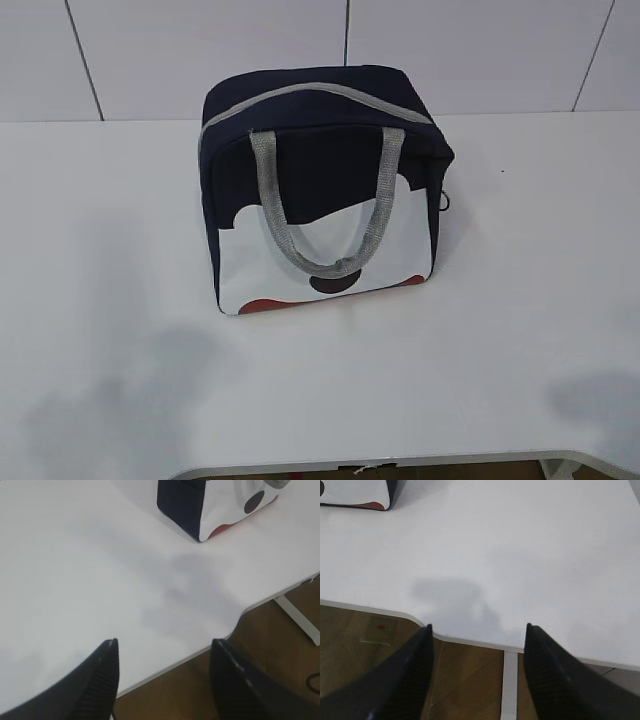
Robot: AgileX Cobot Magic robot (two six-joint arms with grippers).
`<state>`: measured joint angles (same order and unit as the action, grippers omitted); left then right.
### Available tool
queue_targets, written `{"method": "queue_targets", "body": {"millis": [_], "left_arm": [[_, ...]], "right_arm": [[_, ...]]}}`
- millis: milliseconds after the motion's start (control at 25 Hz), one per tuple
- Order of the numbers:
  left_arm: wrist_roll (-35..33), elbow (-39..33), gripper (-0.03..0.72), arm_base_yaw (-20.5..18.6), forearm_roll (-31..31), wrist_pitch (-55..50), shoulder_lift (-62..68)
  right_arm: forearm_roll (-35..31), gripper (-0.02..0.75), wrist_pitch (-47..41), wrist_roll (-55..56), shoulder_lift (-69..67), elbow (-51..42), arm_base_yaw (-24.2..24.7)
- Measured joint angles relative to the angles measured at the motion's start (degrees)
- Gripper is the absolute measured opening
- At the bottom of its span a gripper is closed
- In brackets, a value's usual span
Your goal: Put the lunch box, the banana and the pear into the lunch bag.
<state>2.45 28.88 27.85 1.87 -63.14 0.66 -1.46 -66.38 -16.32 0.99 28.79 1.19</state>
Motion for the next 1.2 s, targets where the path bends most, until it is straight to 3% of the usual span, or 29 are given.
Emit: {"method": "queue_targets", "body": {"millis": [480,600,760,1080,1200], "left_arm": [[0.00,0.00,0.414,0.00,0.00,0.00,0.00],[0.00,0.00,0.414,-1.56,-0.12,0.00,0.00],[0.00,0.00,0.414,-7.81,-0.12,0.00,0.00],[0.00,0.00,0.414,-25.29,-0.12,0.00,0.00],[0.00,0.00,0.414,-28.75,-0.21,0.00,0.00]], "right_arm": [[0.09,0.476,0.00,0.00,0.00,0.00,0.00],[0.09,0.476,0.00,0.00,0.00,0.00,0.00],[0.09,0.476,0.00,0.00,0.00,0.00,0.00],[0.09,0.476,0.00,0.00,0.00,0.00,0.00],[0.09,0.476,0.00,0.00,0.00,0.00,0.00]]}}
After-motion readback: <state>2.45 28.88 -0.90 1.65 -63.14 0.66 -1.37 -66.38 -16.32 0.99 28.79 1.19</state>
